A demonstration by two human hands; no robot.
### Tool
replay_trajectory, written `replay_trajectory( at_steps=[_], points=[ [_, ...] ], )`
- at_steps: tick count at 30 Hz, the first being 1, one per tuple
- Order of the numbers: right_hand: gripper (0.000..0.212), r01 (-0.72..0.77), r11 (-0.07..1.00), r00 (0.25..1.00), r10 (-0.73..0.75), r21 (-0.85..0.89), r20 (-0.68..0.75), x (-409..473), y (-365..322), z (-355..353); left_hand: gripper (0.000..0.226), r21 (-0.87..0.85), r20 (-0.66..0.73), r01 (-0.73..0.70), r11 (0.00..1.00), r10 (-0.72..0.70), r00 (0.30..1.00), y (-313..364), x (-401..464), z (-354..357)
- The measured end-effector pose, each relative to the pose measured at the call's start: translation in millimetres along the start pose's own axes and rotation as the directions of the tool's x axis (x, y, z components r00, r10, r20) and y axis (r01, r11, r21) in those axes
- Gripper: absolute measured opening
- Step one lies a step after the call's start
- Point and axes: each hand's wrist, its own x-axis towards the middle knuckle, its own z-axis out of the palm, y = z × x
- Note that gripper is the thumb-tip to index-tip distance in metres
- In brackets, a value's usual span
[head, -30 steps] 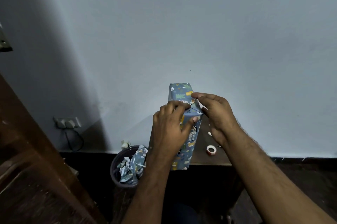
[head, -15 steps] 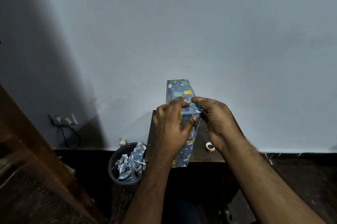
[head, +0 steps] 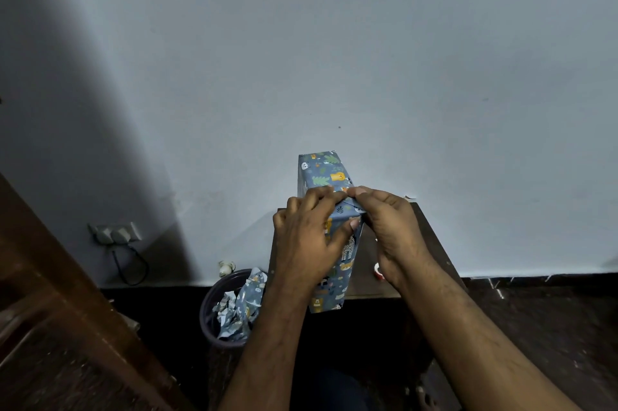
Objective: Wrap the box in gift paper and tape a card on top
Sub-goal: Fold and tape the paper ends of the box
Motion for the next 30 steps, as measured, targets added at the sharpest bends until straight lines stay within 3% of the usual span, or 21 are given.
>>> replay_trajectory(
  at_steps=[4, 9, 11, 13, 15, 17, 22, 27, 30],
  points=[
    [0.016, 0.049, 0.998, 0.998, -0.051, -0.038, -0.047, -1.2, 5.3, -3.0, 0.049, 0.027, 0.015, -0.026, 0.999, 0.026, 1.0, 2.7, 0.5, -2.7],
    [0.019, 0.226, 0.885, 0.93, -0.32, -0.406, -0.181, 6.8, 19.9, -13.5, 0.051, -0.022, 0.002, 0.019, 1.0, -0.019, 1.0, 3.5, -1.0, -0.1],
    [0.025, 0.35, 0.759, 0.889, -0.454, -0.55, -0.061, 4.9, 18.0, -17.9, 0.052, -0.037, 0.005, 0.018, 0.999, -0.018, 1.0, 3.7, -0.5, -0.4],
    [0.034, 0.49, 0.559, 0.837, -0.515, -0.669, 0.183, 3.1, 13.0, -20.1, 0.051, -0.051, 0.014, 0.007, 0.999, -0.006, 1.0, 3.8, -1.1, -0.2],
    [0.044, 0.545, 0.365, 0.814, -0.446, -0.755, 0.372, 2.8, 8.6, -20.5, 0.051, -0.067, 0.009, 0.008, 0.998, -0.008, 1.0, 2.5, -2.2, -0.2],
    [0.047, 0.56, 0.224, 0.803, -0.383, -0.798, 0.456, 5.4, 6.0, -22.7, 0.049, -0.079, -0.006, 0.011, 0.997, -0.012, 1.0, 1.2, -2.8, -0.1],
    [0.048, 0.533, 0.131, 0.828, -0.286, -0.836, 0.483, 7.9, 0.9, -25.0, 0.047, -0.075, -0.003, 0.006, 0.997, -0.007, 1.0, -0.4, -4.1, 0.2],
    [0.053, 0.474, -0.05, 0.851, -0.229, -0.879, 0.472, 7.4, 1.2, -22.5, 0.044, -0.087, 0.008, -0.01, 0.996, 0.01, 1.0, 1.5, -3.9, 1.9],
    [0.05, 0.441, -0.067, 0.862, -0.247, -0.895, 0.443, 8.2, 3.8, -19.3, 0.043, -0.09, 0.0, -0.006, 0.996, 0.006, 1.0, 3.9, -4.1, 3.3]
  ],
)
